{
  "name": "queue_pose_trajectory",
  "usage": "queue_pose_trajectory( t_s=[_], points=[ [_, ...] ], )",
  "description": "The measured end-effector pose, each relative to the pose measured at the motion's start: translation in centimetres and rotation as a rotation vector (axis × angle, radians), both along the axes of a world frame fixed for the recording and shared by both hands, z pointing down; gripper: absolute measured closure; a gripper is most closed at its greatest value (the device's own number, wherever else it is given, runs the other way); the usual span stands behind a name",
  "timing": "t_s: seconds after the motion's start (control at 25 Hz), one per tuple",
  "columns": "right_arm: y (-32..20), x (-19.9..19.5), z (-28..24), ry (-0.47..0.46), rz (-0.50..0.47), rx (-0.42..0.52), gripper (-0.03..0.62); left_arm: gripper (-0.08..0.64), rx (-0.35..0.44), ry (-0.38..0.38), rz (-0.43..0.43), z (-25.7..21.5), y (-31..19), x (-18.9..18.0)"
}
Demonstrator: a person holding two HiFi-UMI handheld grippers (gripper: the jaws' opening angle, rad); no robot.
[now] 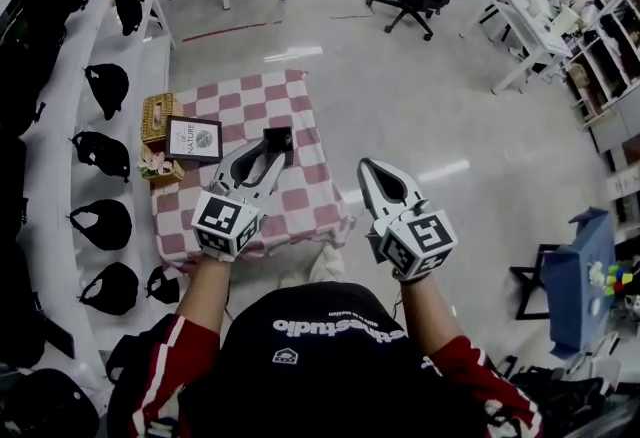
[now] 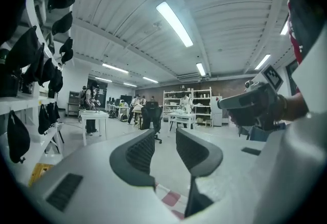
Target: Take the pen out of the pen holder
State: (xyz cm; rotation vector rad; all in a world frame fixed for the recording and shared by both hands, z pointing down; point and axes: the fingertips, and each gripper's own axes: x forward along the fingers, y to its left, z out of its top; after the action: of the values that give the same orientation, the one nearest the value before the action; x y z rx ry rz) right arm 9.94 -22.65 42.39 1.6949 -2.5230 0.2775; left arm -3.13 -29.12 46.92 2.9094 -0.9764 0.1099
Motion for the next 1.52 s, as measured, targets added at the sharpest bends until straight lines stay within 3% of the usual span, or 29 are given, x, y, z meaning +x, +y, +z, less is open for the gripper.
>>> queue_pose_trajectory(
  t_s=[0.52,0.88,1.08,1.52],
  points=[
    [-4.0,1.8,1.7,-0.01,-0.032,-0.037,0.589,0.437,-0.099,-0.111,-0.041,7.3,-3.9,2.8],
    [-6.7,2.9,3.3,-0.044,-0.063,-0.057,0.589,0.439,-0.167,-0.12,-0.107,11.6,-6.1,4.3],
    [-8.6,3.9,4.2,-0.109,-0.075,-0.068,0.589,0.437,-0.183,-0.149,-0.146,13.7,-7.4,5.0],
    [-11.5,4.9,6.7,-0.113,-0.146,-0.125,0.589,0.439,-0.258,-0.21,-0.229,19.8,-10.2,5.9]
  ],
)
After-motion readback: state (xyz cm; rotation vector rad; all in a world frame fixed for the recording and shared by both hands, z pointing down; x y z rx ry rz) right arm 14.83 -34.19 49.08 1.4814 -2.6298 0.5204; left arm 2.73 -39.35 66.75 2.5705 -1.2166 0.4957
